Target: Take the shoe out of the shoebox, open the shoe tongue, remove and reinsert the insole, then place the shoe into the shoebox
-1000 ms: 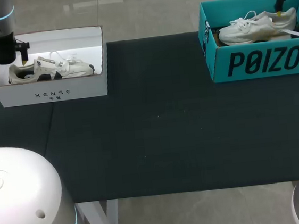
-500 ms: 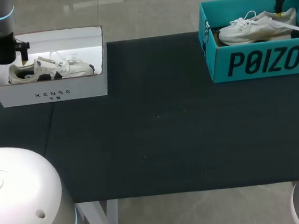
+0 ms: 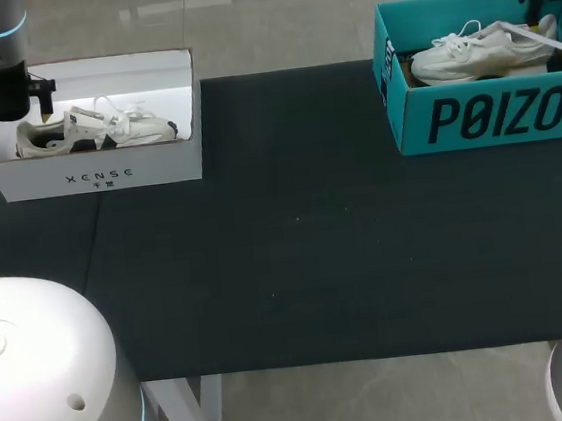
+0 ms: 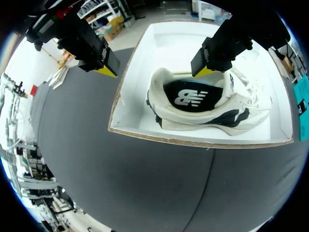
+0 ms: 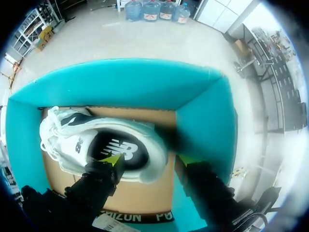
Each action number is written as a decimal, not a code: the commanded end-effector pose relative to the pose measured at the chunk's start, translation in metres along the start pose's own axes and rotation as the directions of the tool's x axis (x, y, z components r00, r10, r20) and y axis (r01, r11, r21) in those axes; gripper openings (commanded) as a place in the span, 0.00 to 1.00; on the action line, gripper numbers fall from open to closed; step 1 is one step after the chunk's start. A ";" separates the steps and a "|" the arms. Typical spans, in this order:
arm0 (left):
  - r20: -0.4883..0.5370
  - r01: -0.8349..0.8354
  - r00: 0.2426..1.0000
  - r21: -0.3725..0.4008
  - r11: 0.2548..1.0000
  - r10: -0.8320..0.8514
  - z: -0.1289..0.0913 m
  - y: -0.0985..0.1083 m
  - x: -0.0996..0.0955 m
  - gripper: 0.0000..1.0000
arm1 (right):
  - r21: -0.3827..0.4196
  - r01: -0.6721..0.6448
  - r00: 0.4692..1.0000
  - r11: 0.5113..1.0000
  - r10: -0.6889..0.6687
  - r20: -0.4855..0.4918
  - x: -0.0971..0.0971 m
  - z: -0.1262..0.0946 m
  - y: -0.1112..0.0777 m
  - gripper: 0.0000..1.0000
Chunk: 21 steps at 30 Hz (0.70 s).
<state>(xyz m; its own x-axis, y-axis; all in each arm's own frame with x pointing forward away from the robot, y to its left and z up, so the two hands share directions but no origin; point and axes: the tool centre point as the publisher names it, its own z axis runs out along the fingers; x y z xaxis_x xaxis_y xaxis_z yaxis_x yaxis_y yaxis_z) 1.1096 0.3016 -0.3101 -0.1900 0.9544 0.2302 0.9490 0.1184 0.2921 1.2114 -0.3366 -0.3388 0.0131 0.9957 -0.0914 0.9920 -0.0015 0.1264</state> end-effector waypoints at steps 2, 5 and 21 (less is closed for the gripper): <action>-0.001 -0.001 1.000 -0.002 1.000 0.001 0.000 -0.001 0.000 1.00 | 0.027 -0.003 1.000 1.000 0.003 -0.002 -0.002 0.008 0.010 0.22; -0.001 -0.001 1.000 -0.002 1.000 0.001 0.000 -0.001 0.000 1.00 | 0.030 -0.001 1.000 1.000 0.001 0.002 -0.003 0.010 0.011 0.19; -0.001 -0.001 1.000 -0.002 1.000 0.001 0.000 -0.001 0.000 1.00 | 0.019 -0.009 1.000 1.000 0.009 0.008 -0.007 0.012 0.011 0.00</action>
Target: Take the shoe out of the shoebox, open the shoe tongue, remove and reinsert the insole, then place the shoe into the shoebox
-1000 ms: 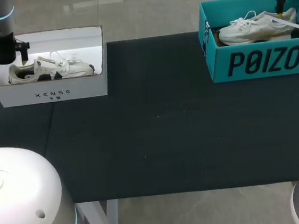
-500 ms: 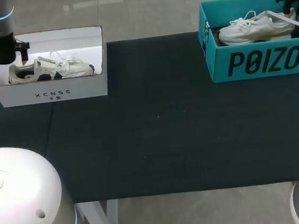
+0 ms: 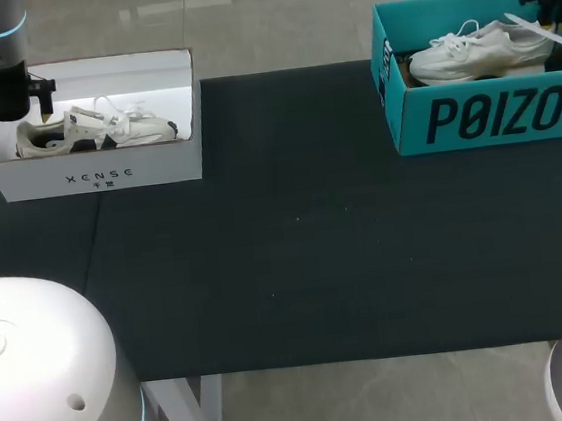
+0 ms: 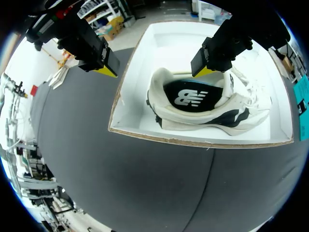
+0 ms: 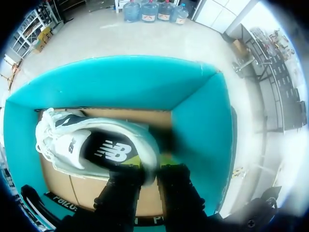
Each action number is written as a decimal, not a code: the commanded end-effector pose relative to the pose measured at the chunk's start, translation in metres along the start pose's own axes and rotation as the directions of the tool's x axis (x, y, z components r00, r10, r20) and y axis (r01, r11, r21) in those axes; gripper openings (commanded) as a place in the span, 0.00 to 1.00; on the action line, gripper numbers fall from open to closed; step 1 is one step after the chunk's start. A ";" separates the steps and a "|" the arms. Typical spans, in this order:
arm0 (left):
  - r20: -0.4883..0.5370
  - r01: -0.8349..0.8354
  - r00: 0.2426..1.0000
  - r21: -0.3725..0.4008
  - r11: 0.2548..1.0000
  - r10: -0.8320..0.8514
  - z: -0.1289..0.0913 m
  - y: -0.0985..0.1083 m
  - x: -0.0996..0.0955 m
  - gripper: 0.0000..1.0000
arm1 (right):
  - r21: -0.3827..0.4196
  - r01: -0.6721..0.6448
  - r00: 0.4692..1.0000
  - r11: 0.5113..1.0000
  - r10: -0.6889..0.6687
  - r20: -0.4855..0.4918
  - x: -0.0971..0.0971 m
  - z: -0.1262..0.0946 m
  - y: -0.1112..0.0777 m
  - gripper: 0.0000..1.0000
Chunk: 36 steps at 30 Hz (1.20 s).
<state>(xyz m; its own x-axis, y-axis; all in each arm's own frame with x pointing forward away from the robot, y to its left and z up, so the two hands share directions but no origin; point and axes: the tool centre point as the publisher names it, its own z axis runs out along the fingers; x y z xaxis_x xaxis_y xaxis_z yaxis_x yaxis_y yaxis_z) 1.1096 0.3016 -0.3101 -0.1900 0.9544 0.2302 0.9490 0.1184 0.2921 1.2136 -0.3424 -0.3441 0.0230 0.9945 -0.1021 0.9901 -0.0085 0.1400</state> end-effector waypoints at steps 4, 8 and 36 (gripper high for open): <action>-0.001 -0.001 1.000 -0.002 1.000 0.001 0.000 -0.001 0.000 1.00 | 0.025 -0.002 1.000 1.000 0.002 -0.002 -0.002 0.004 0.007 0.00; -0.001 -0.001 1.000 -0.002 1.000 0.001 0.000 -0.001 0.000 1.00 | 0.007 -0.005 1.000 1.000 0.005 -0.006 -0.004 -0.004 0.003 0.00; -0.001 -0.001 1.000 -0.002 1.000 0.001 0.000 -0.001 0.000 1.00 | -0.090 -0.040 0.998 0.995 0.036 -0.048 -0.004 -0.095 -0.026 0.00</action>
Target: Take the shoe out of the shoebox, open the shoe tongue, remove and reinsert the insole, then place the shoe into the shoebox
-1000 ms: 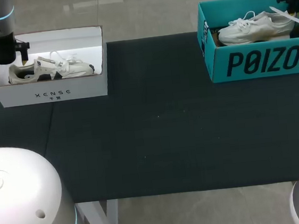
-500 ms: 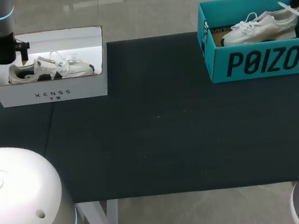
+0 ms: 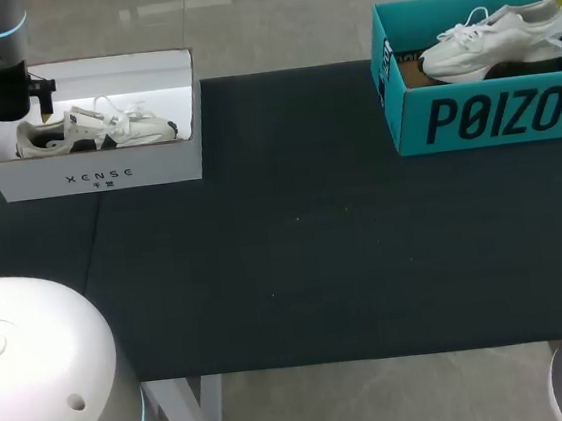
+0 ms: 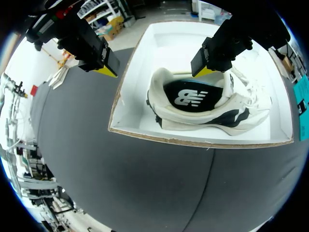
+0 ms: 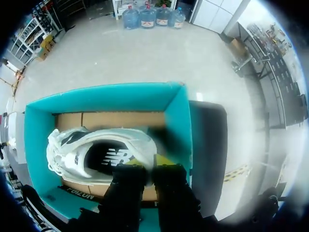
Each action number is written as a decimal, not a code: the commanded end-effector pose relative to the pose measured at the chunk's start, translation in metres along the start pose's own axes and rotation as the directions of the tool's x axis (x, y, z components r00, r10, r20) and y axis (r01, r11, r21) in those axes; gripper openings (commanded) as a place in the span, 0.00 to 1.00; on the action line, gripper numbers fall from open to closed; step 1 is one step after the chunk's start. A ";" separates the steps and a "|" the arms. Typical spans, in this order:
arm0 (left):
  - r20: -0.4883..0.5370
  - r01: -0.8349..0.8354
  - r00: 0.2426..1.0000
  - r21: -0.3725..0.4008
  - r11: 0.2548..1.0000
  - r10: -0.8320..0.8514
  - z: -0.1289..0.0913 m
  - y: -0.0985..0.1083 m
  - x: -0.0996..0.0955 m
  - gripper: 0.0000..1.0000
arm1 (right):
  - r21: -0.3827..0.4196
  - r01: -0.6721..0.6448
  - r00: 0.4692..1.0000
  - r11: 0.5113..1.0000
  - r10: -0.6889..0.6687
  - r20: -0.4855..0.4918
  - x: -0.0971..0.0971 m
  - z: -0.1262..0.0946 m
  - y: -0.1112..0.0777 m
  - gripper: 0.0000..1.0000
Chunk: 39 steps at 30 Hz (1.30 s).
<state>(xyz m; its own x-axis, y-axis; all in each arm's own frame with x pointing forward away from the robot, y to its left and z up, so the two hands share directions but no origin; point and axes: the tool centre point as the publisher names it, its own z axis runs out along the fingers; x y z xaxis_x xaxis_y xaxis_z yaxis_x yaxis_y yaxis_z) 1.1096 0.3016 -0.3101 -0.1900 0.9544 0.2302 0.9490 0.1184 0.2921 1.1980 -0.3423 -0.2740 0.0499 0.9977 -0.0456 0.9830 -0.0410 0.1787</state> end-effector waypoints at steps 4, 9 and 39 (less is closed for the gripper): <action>-0.001 -0.001 1.000 -0.002 1.000 0.001 0.000 -0.001 0.000 1.00 | -0.069 -0.013 1.000 0.998 0.012 -0.010 0.008 -0.046 -0.028 0.00; -0.001 -0.001 1.000 -0.002 1.000 0.001 0.000 -0.001 0.000 1.00 | -0.084 -0.042 0.999 0.996 0.039 -0.036 0.010 -0.080 -0.040 0.00; -0.001 -0.001 1.000 -0.002 1.000 0.001 0.000 -0.001 0.000 1.00 | -0.190 -0.081 0.994 0.978 0.065 -0.090 0.088 -0.189 -0.215 0.00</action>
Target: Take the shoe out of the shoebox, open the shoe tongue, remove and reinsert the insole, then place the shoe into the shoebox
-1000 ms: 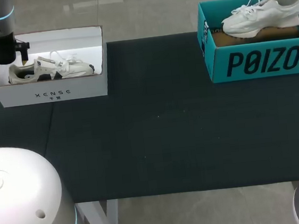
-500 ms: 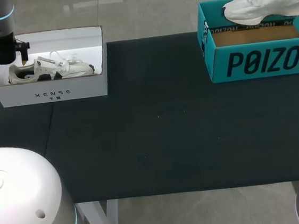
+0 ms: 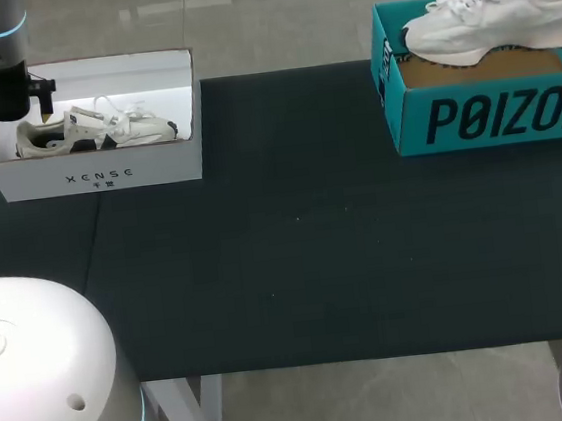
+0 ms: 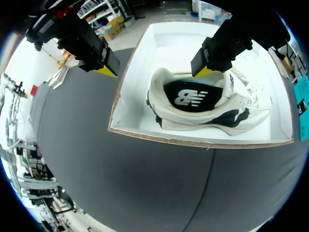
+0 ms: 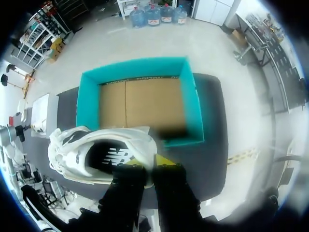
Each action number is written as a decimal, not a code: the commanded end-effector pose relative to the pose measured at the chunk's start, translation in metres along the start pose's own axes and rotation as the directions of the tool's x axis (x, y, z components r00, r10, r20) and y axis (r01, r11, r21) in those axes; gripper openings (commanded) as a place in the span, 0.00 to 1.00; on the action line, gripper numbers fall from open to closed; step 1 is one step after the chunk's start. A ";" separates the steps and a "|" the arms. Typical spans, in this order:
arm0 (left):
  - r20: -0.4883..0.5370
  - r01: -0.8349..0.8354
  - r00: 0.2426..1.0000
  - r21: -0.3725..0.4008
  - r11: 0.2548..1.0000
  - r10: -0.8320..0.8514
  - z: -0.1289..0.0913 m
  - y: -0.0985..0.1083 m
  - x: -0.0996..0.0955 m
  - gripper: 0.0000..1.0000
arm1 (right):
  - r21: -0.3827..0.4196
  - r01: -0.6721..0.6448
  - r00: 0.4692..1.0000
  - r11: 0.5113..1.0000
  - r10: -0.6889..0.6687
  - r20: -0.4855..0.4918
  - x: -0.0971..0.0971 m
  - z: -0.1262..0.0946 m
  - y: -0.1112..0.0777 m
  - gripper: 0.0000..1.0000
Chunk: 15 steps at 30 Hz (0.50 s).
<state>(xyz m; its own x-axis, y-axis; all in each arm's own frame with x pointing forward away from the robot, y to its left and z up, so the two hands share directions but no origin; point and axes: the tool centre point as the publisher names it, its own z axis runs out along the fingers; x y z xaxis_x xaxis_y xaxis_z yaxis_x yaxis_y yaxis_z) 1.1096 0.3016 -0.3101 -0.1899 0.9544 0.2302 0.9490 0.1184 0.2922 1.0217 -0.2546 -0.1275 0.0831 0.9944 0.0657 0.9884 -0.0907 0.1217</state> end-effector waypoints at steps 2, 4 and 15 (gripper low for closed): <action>-0.001 -0.001 1.000 -0.002 1.000 0.001 0.000 -0.001 0.000 1.00 | -0.254 -0.023 1.000 0.967 0.025 0.005 0.019 -0.004 -0.080 0.00; -0.001 -0.001 1.000 -0.002 1.000 0.001 0.000 -0.001 0.000 1.00 | -0.257 -0.034 0.999 0.966 0.035 -0.002 0.026 -0.001 -0.097 0.00; -0.001 -0.001 1.000 -0.002 1.000 0.001 0.000 -0.001 0.000 1.00 | -0.249 -0.048 0.999 0.967 0.044 -0.023 0.065 0.010 -0.167 0.00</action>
<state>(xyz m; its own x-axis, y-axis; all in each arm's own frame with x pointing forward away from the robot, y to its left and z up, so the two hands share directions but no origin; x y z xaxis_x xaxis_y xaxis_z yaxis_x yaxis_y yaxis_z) 1.1096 0.3015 -0.3101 -0.1899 0.9544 0.2302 0.9490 0.1183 0.2922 0.8955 -0.1830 -0.1513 0.1202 0.9882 0.0945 0.9914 -0.1245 0.0408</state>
